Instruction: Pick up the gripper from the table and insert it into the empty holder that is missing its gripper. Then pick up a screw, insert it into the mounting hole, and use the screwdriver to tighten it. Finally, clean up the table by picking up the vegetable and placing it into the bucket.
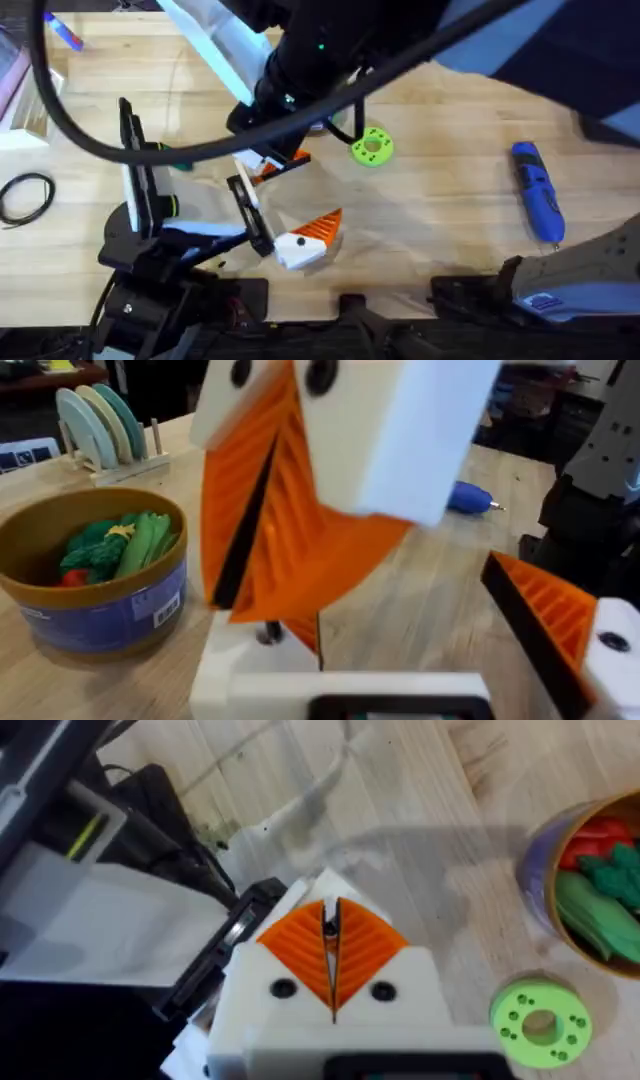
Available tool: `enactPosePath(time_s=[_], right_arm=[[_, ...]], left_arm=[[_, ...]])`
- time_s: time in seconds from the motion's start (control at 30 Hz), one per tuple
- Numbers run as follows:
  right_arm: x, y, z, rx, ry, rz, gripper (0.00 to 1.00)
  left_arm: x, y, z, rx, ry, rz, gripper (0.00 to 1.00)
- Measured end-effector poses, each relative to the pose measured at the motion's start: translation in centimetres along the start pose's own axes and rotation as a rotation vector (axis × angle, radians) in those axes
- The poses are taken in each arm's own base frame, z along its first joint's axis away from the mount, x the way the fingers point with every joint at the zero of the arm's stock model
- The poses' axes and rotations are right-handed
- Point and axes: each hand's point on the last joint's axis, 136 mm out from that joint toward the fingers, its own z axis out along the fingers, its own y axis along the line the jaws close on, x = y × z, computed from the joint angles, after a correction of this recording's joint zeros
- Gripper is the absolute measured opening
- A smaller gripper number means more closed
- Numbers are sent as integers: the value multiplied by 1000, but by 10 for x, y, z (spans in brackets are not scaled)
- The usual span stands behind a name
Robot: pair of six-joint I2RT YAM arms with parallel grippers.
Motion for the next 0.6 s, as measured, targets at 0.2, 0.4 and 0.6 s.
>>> enactPosePath(time_s=[0.2, 0.4, 0.6], right_arm=[[-3, -2, 14, -7, 14, 0, 6], [0, -3, 18, -7, 33, 5, 6], [0, -3, 17, -6, 32, 5, 6]], left_arm=[[1, -5, 0, 30, 4, -6, 986], [1, -10, 0, 54, 6, -8, 986], [1, -10, 0, 56, 7, -6, 986]])
